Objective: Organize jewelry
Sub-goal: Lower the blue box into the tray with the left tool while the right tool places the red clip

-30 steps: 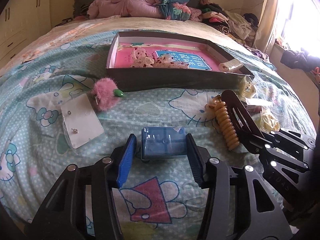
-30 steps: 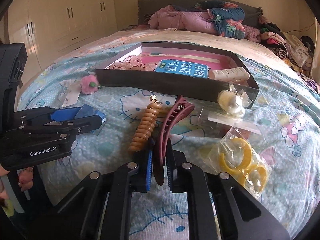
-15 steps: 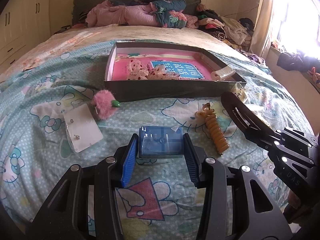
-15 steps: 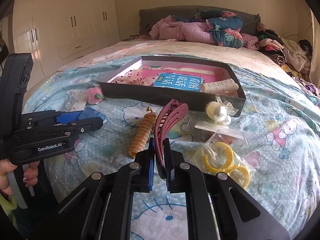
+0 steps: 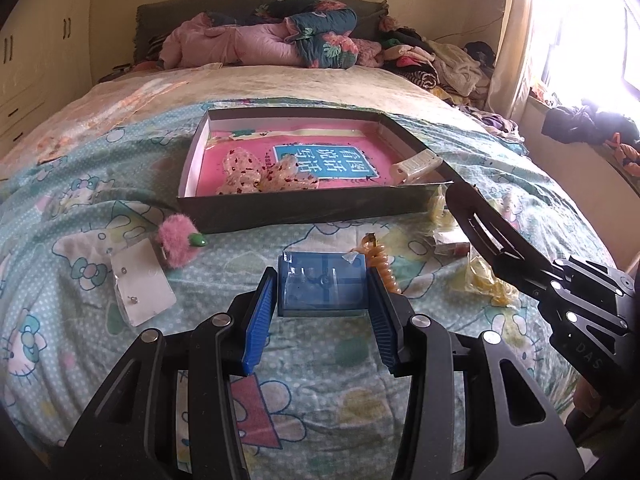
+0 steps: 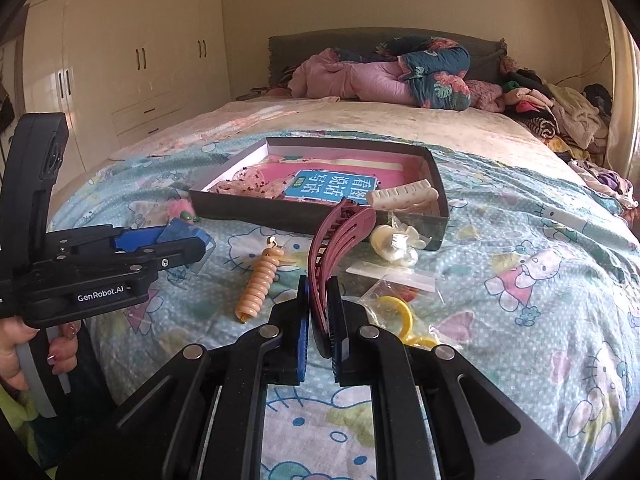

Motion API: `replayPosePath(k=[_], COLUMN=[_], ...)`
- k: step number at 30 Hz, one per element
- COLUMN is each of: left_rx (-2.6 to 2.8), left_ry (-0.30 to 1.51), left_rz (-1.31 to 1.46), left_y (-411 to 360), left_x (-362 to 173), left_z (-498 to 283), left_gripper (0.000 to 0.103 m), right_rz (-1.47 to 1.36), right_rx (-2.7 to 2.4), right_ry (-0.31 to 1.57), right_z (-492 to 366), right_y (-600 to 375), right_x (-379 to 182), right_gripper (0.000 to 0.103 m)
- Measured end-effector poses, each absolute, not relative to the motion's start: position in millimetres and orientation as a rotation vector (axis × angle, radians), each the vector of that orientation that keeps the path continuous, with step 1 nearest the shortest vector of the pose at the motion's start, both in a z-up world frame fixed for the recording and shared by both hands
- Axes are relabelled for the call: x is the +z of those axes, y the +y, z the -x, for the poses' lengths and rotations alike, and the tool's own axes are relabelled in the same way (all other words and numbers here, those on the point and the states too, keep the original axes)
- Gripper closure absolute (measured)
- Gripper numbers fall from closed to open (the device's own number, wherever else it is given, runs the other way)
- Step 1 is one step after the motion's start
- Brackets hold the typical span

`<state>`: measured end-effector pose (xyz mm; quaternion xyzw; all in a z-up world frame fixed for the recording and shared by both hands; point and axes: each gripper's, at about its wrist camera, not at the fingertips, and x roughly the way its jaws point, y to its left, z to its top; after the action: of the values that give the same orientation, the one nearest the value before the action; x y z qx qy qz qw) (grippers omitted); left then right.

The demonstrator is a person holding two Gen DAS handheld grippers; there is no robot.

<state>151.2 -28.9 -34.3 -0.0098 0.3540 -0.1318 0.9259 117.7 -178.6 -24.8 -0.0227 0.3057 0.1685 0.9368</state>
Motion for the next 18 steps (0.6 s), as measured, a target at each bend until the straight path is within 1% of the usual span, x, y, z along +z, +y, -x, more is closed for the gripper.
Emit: replayPosePath(k=[18], left_rx=[-0.312], left_ry=[0.686], left_rz=[-0.02], left_y=[-61], left_x=[-15], left_z=[-168], left_gripper=[0.067], right_rz=[0.019], right_rx=[0.272], right_ry=[0.588], right_z=[-130], right_y=[-209], right_x=[-12], right_gripper=[0.094])
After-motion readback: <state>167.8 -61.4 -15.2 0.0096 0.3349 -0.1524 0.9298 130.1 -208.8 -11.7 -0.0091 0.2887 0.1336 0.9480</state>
